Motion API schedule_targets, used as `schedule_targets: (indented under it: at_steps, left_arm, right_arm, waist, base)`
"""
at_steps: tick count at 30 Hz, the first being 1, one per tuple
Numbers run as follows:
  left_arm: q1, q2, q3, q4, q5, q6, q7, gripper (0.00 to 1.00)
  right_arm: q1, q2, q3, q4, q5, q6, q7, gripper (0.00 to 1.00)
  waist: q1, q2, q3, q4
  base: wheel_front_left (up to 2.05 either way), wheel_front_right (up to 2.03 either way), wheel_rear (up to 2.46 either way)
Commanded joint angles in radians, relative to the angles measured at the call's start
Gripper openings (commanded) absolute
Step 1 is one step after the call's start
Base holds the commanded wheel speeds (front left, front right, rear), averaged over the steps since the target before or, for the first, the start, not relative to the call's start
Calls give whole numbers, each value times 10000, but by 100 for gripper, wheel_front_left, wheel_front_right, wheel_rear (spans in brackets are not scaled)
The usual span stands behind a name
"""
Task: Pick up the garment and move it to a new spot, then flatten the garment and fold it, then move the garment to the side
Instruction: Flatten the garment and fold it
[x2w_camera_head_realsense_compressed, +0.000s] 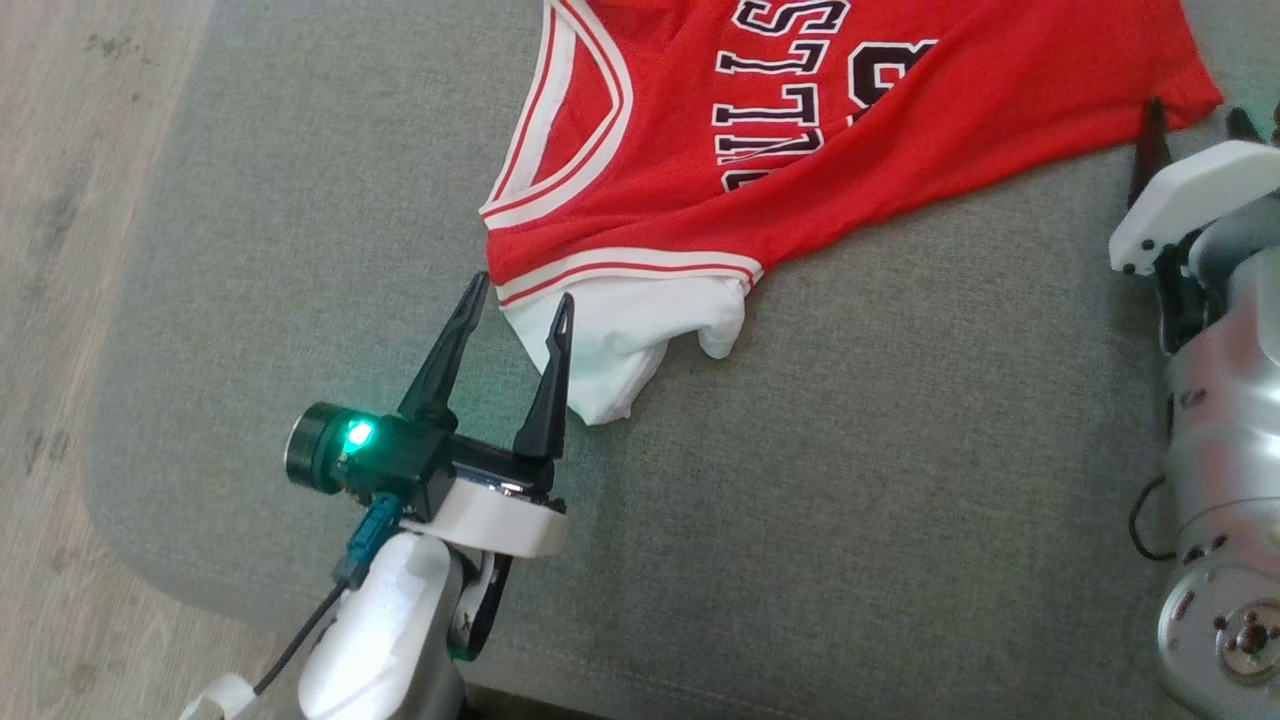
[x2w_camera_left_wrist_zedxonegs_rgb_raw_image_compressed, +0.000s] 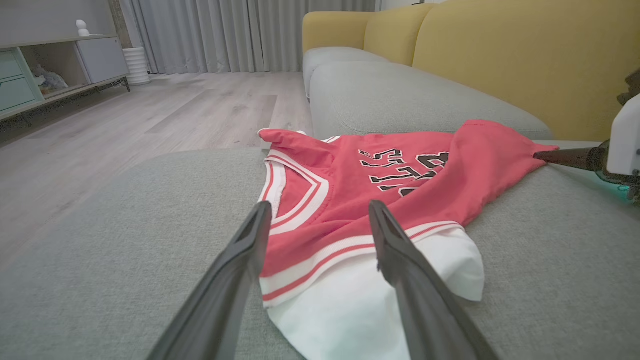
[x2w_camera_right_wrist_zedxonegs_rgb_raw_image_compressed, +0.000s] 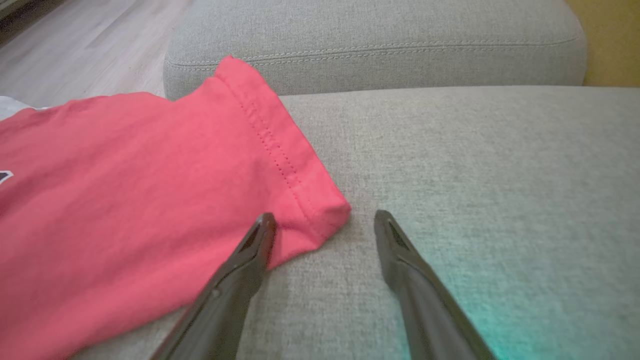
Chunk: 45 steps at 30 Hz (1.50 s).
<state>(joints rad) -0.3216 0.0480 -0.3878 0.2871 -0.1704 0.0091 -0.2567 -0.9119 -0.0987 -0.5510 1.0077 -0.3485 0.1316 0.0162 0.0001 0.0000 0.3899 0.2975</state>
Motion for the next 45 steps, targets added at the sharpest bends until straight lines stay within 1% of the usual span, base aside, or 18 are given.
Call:
schedule_targets:
  at_steps: [1, 2, 3, 7, 10, 14, 18, 22, 27, 33, 38, 40, 41, 42, 43, 45]
  left_arm:
    - [-284, 41, 273, -307, -39, 64, -51, 100]
    - [-291, 39, 278, -309, -33, 74, -51, 100]
    - [-297, 38, 287, -304, -24, 83, -51, 100]
    - [-277, 35, 393, -245, 24, 121, -51, 100]
    - [-214, 43, 489, -182, 80, 98, -51, 100]
    - [-22, 97, 679, -152, 118, 83, -51, 100]
    - [239, 193, 837, -132, 165, 72, -51, 100]
    - [470, 309, 993, -138, 197, 75, -51, 100]
    - [773, 396, 1151, -93, 185, 93, -51, 100]
    - [1053, 473, 1334, -95, 142, 108, -51, 100]
    - [1324, 504, 1466, -191, 140, 139, -51, 100]
    - [1395, 518, 1503, -248, 152, 157, -51, 100]
    - [1412, 523, 1512, -271, 160, 157, -51, 100]
    - [1420, 526, 1510, -285, 172, 153, -51, 100]
    - [1427, 531, 1505, -293, 184, 146, -51, 100]
    - [1426, 556, 1509, -304, 194, 124, -51, 100]
  right_arm:
    - [-330, 96, 111, -61, -262, -9, -66, 100]
    - [-364, 99, 54, 23, -422, -9, -89, 53]
    - [-394, 102, -22, 95, -553, -9, -143, 0]
    - [-377, 182, -244, 371, -930, -9, -550, 0]
    - [-214, 282, -336, 540, -1009, -9, -1091, 0]
    - [132, 415, -418, 814, -803, -9, -1845, 0]
    - [508, 473, -255, 1215, -350, -9, -2305, 0]
    - [763, 480, 237, 1937, 364, -9, -2599, 0]
    - [1312, 482, 847, 2431, 1122, -9, -2729, 0]
    - [1883, 483, 1237, 2594, 1906, -9, -2768, 0]
    - [2236, 483, 2377, 2723, 3084, -9, -2776, 0]
    - [2387, 483, 2697, 2437, 3476, -9, -2777, 0]
    - [2485, 483, 2904, 2120, 3587, -9, -2777, 79]
    - [2593, 483, 3131, 1777, 3743, -9, -2777, 100]
    - [2716, 483, 3394, 1328, 3900, -9, -2778, 100]
    - [3074, 483, 3881, 45, 4280, -9, -2778, 100]
  waist:
    - [-1, 0, 38, 10]
    - [-1, 0, 49, 1]
    - [-1, 0, 47, -18]
    - [-1, 0, -132, -250]
    - [-1, 0, -429, -557]
    - [-1, 0, -961, -1161]
    - [-1, 0, -1482, -1860]
    - [-1, 0, -1893, -2503]
    - [-1, 0, -2325, -3045]
    - [-1, 0, -2652, -3376]
    - [-1, 0, -2847, -3592]
    - [-1, 0, -2870, -3670]
    - [-1, 0, -2873, -3690]
    - [-1, 0, -2881, -3698]
    - [-1, 0, -2889, -3702]
    - [-1, 0, -2886, -3700]
  base:
    - [0, 0, 0]
    - [0, 0, 0]
    - [0, 0, 0]
    - [0, 0, 0]
    - [0, 0, 0]
    - [0, 0, 0]
    - [0, 0, 0]
    - [0, 0, 0]
    - [0, 0, 0]
    - [0, 0, 0]
    - [0, 0, 0]
    - [0, 0, 0]
    - [0, 0, 0]
    - [0, 0, 0]
    - [0, 0, 0]
    - [0, 0, 0]
